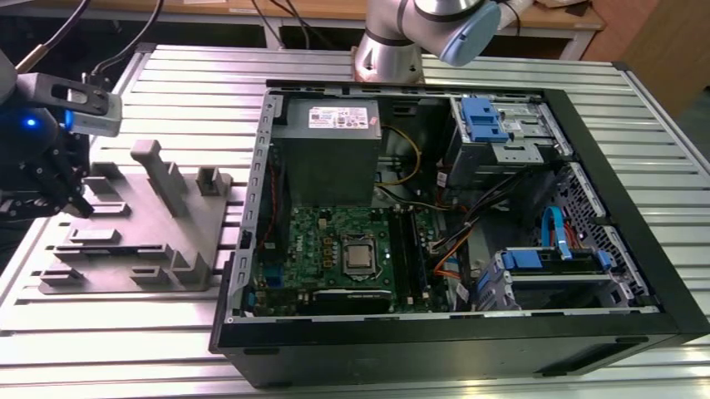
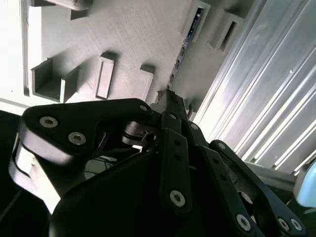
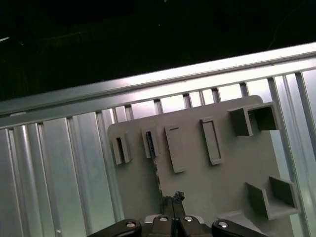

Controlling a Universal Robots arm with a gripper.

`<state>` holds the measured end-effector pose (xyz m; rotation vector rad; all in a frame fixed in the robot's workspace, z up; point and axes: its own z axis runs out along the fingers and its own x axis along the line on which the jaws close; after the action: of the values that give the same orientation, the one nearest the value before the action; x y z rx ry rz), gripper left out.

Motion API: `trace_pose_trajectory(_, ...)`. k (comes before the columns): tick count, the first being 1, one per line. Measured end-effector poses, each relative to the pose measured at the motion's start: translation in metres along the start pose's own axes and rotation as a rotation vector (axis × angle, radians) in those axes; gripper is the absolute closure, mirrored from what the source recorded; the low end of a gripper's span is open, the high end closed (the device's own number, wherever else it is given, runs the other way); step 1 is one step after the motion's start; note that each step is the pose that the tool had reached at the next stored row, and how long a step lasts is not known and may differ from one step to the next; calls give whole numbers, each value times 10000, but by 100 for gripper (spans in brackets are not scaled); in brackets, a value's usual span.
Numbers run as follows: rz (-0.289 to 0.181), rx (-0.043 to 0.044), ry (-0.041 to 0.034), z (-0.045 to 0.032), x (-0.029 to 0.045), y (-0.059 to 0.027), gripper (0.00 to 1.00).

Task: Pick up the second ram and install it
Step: 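Pick up the second ram and move it above second insertion slot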

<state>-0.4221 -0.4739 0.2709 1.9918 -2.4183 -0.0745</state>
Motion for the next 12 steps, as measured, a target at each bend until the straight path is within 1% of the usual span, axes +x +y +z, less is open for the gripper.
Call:
trace_pose_trajectory(3, -528, -12, 22, 10, 1, 0, 93)
trace_pose_trajectory(5, -742, -18, 35, 17, 1, -1, 93)
trace_pose_trajectory(12, -1019, -24, 47, 62, 2, -2, 93)
